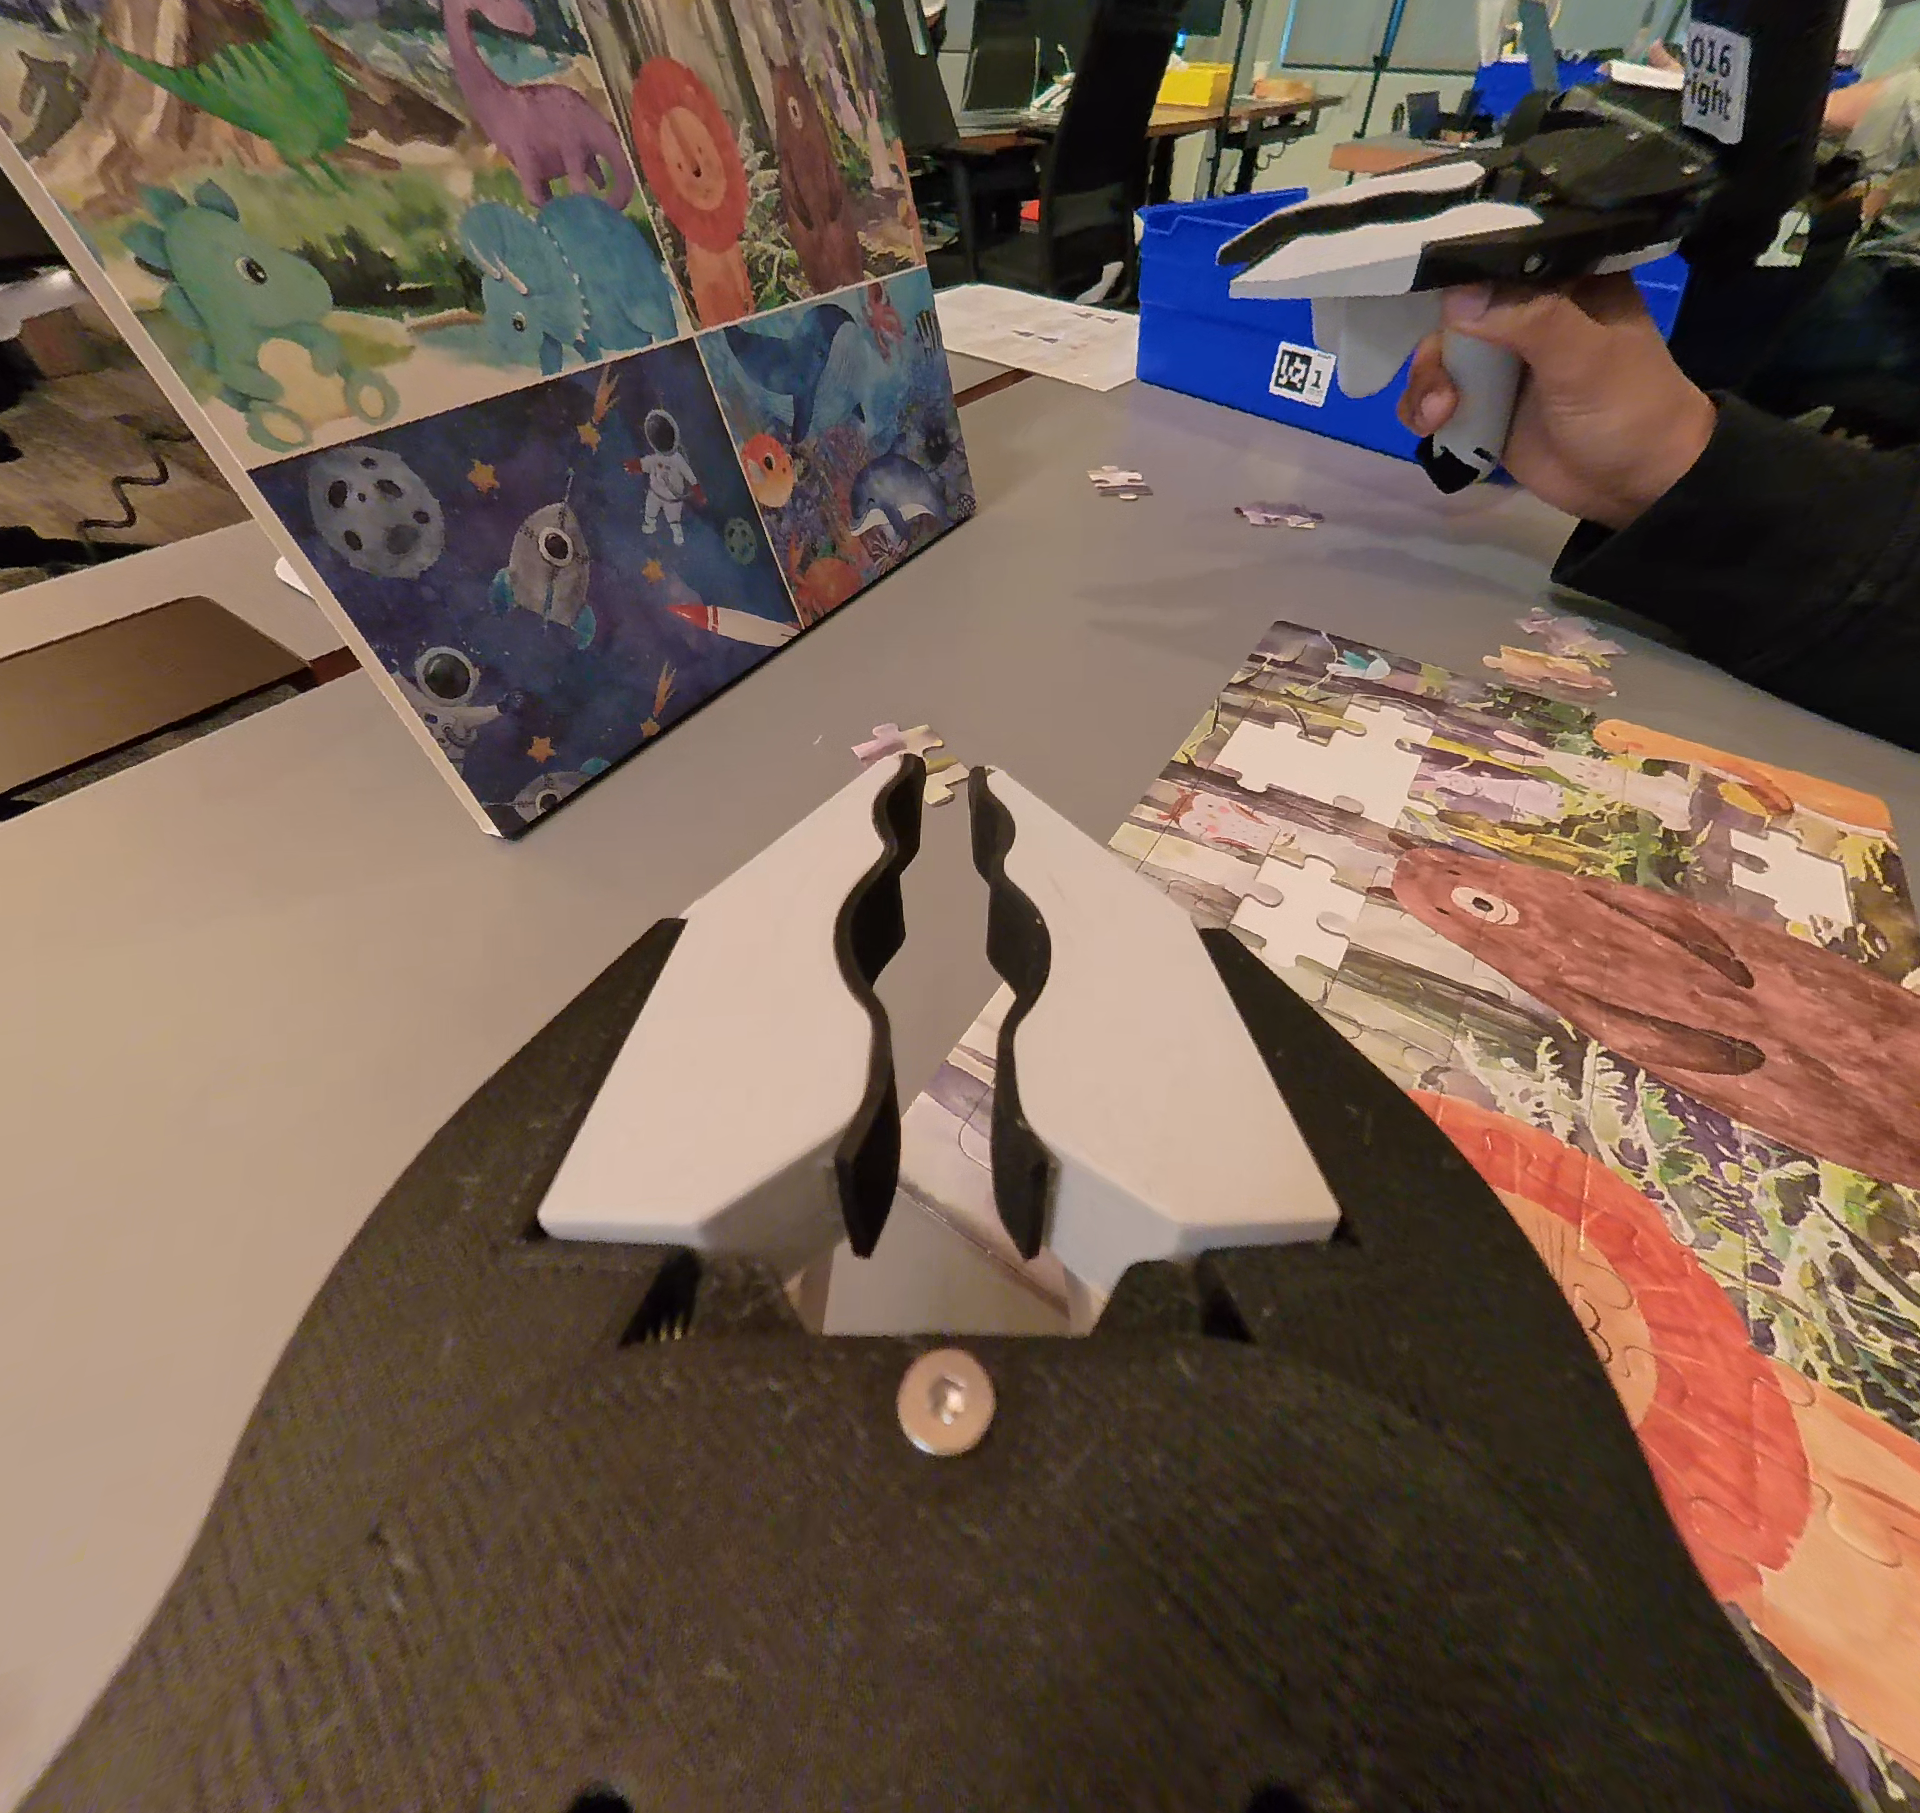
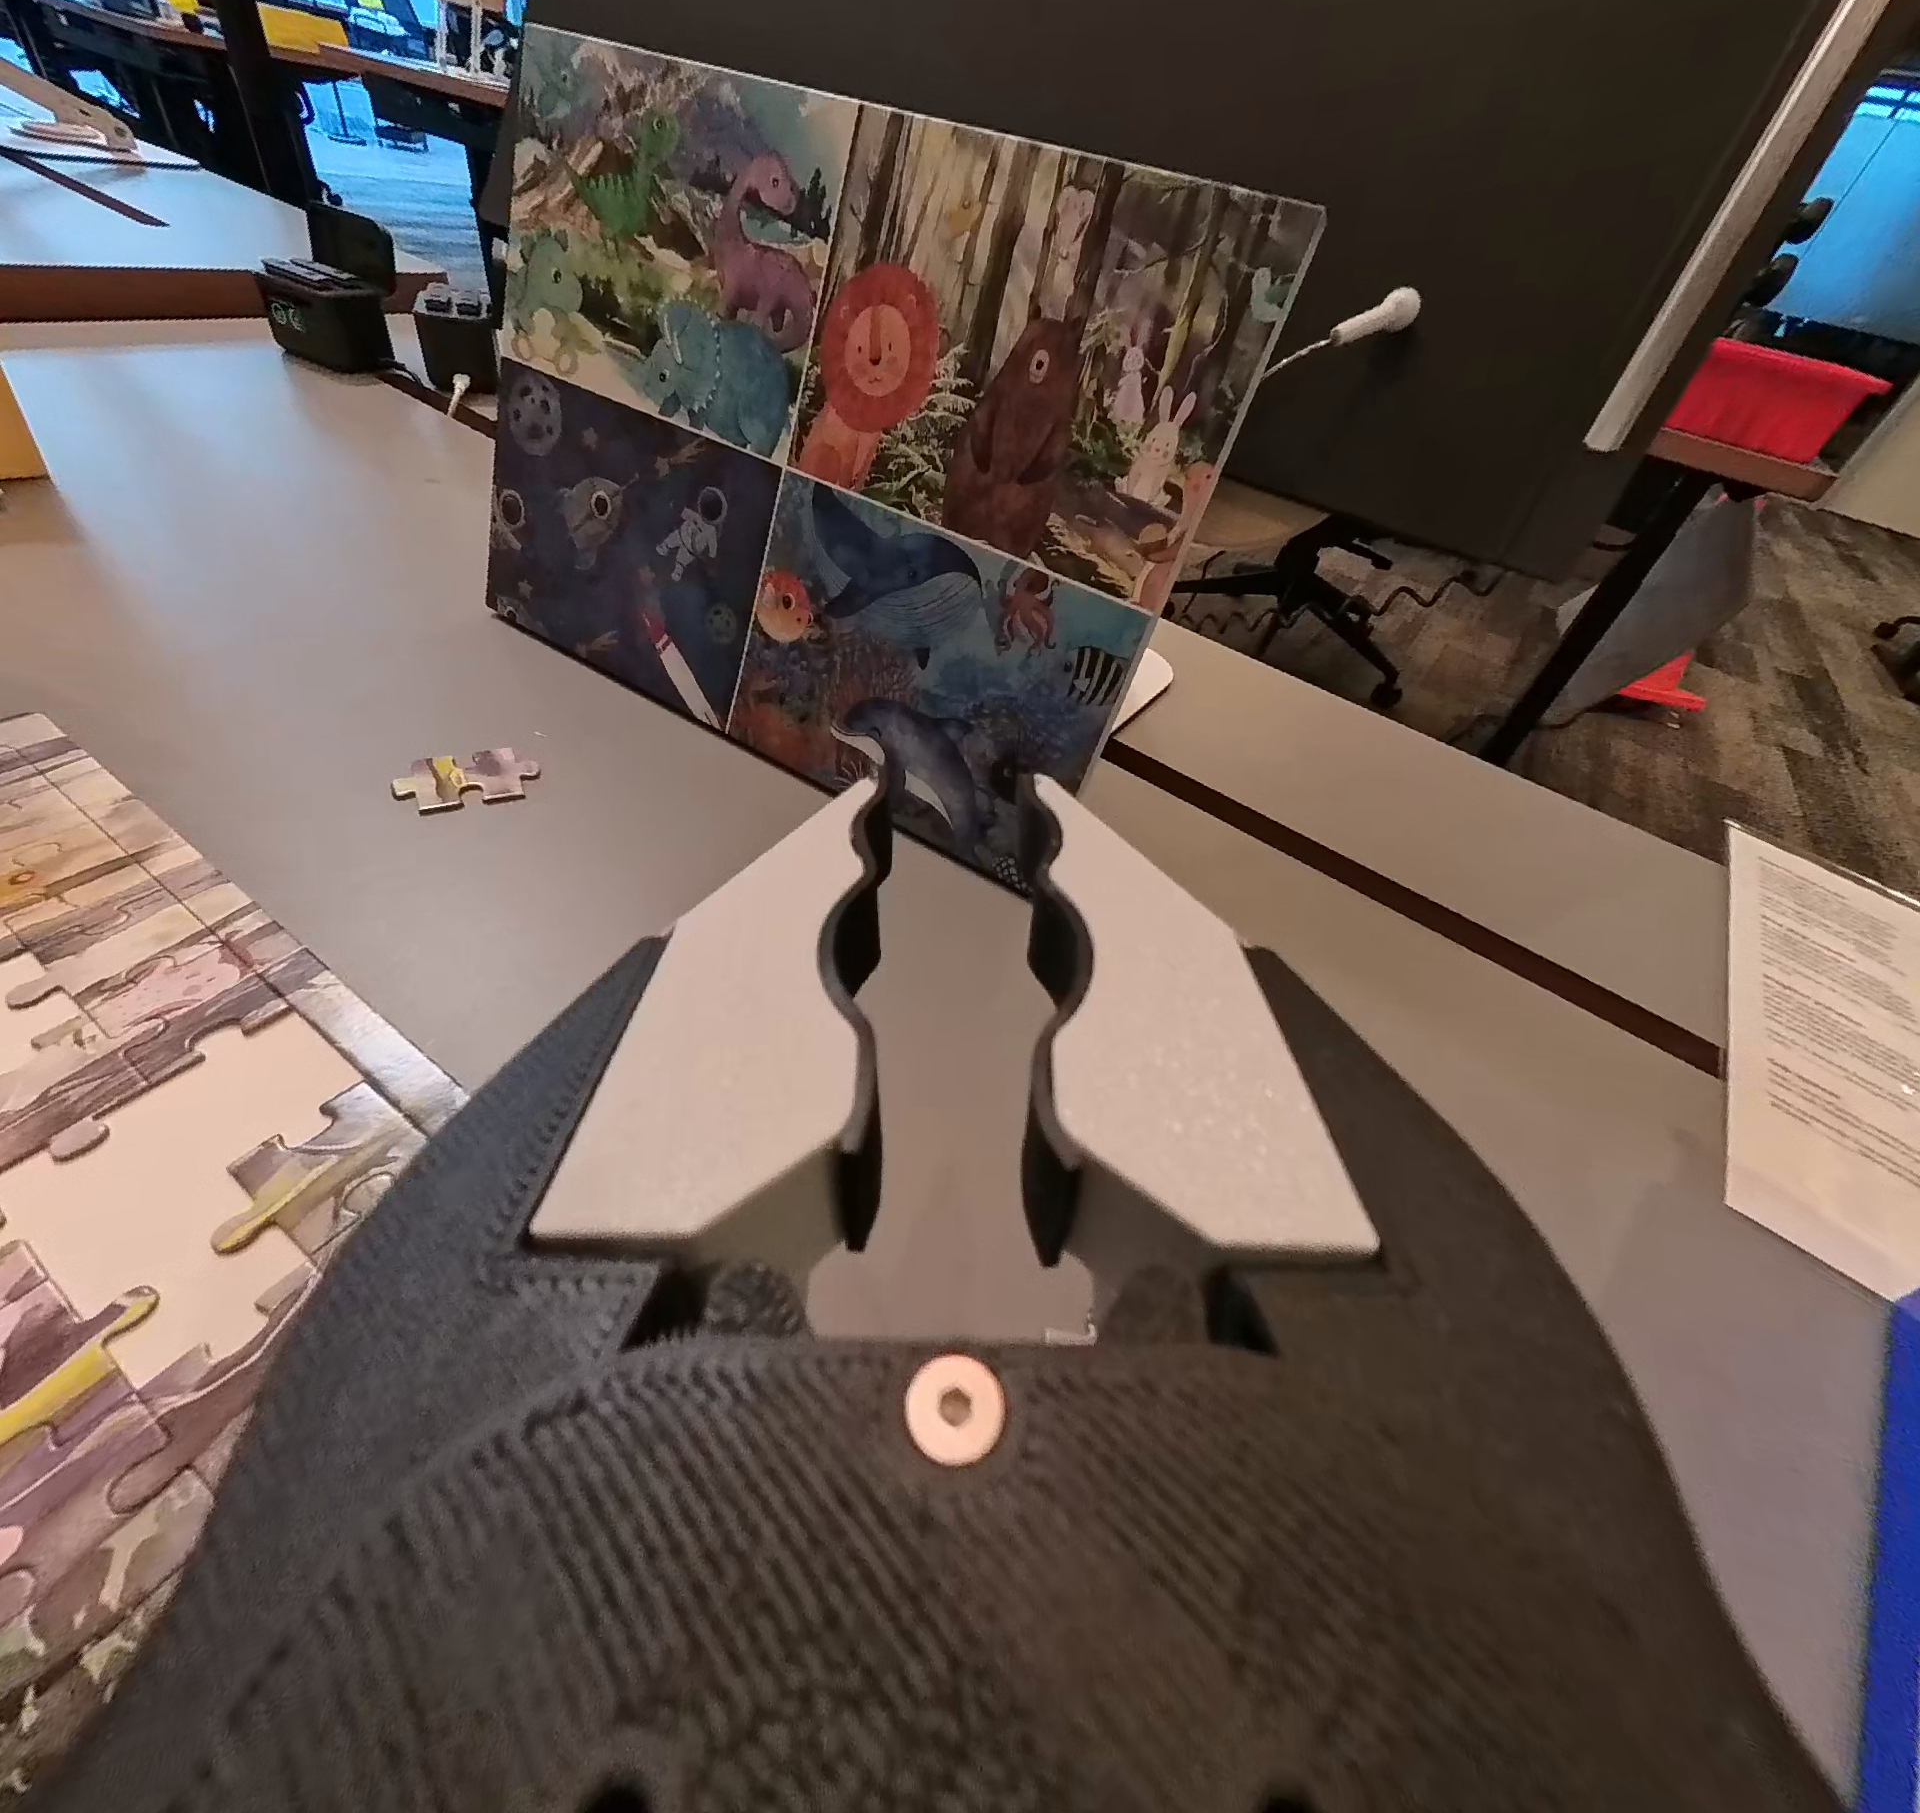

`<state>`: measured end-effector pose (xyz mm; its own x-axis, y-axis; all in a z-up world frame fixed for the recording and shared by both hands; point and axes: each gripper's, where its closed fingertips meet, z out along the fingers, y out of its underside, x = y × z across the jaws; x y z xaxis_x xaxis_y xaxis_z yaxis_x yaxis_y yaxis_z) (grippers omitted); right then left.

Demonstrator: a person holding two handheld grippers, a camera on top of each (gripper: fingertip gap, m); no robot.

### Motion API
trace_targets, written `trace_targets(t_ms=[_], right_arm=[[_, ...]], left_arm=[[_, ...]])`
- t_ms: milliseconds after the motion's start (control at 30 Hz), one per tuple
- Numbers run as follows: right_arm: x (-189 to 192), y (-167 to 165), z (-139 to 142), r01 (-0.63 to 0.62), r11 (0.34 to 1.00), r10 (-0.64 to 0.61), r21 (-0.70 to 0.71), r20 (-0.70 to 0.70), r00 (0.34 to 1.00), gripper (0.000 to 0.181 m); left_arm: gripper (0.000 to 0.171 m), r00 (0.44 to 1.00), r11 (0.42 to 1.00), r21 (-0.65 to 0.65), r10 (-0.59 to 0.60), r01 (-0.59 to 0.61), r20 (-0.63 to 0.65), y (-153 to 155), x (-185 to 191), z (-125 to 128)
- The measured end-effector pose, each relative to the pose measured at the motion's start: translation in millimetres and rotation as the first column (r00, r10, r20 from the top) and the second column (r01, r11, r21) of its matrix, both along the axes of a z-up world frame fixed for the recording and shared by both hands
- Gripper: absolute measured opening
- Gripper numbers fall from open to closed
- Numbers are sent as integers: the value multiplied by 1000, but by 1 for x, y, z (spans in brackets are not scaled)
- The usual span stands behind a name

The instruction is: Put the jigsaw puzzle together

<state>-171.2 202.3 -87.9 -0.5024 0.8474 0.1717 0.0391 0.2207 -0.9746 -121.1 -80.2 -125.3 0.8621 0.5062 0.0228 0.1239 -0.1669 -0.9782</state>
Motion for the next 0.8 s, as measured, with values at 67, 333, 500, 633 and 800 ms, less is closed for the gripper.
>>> trace_targets(t_ms=[67, 333, 500, 633, 800], right_arm=[[0, 1, 0, 0, 1000, 0, -3, 2, 1000, 21], [-1, -1, -2, -5, 1000, 4, 2, 11, 1000, 22], [-2, -2, -7, -8, 1000, 8, 6, 25, 1000, 22], [-3, -2, -11, -8, 1000, 8, 8, 37, 999, 23], [-4, -4, -17, -14, 1000, 14, 11, 58, 998, 23]], left_arm=[[7, 1000, 1000, -1, -1, 1, 2, 0, 0, 0], [7, 1000, 1000, 2, 1, -1, 9, 0, -1, -1], [9, 1000, 1000, -22, 0, 0, 11, 2, -1, -3], [10, 1000, 998, -61, -10, 10, 5, 6, 0, -8], [11, 1000, 997, -74, -18, 19, 12, 7, 1, -10]])
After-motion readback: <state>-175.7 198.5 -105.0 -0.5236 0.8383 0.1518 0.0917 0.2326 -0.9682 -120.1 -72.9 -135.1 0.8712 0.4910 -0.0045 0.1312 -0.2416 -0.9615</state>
